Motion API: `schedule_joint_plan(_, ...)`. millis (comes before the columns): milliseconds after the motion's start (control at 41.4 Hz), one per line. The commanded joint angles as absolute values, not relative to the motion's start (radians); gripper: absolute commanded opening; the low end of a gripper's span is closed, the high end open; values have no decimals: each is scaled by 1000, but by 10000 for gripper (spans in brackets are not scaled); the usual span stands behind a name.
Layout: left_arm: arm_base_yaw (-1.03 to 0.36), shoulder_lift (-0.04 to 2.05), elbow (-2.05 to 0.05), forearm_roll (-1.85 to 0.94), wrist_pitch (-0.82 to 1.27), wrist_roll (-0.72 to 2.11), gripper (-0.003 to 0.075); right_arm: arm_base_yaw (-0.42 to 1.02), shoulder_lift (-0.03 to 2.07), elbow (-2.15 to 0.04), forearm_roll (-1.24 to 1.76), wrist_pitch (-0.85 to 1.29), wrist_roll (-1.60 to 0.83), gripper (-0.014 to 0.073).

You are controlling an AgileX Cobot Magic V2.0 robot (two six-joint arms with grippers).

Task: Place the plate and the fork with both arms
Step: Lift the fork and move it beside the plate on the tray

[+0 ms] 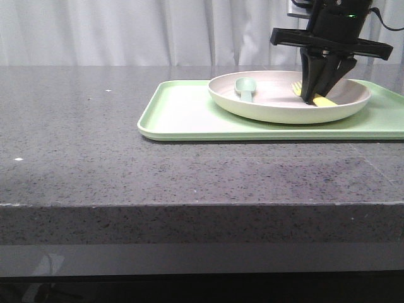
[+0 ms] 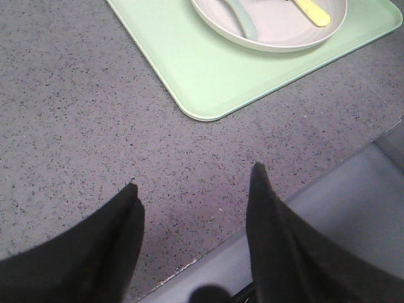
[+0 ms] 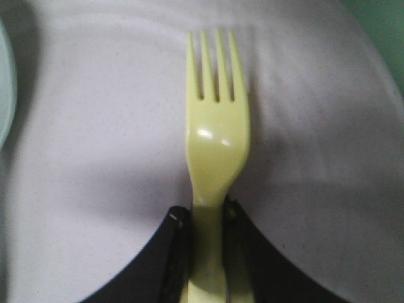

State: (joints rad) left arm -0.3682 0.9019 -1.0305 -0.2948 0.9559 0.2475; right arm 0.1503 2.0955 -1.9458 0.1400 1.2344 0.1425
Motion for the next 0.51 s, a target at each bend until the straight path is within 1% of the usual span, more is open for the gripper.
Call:
schedule_joint_plan(0,-367,899,-1055,-321,901,247,367,145,2021,-1970,112,1341,135,139)
schedule_joint_plan(193,-367,899,-1055,-321,901,247,367,145,1963,-1972,101,1338,131,140)
schedule_joint_plan(483,-367,899,-1055,-321,901,247,367,130,1840,-1971,-7,1342,131,140)
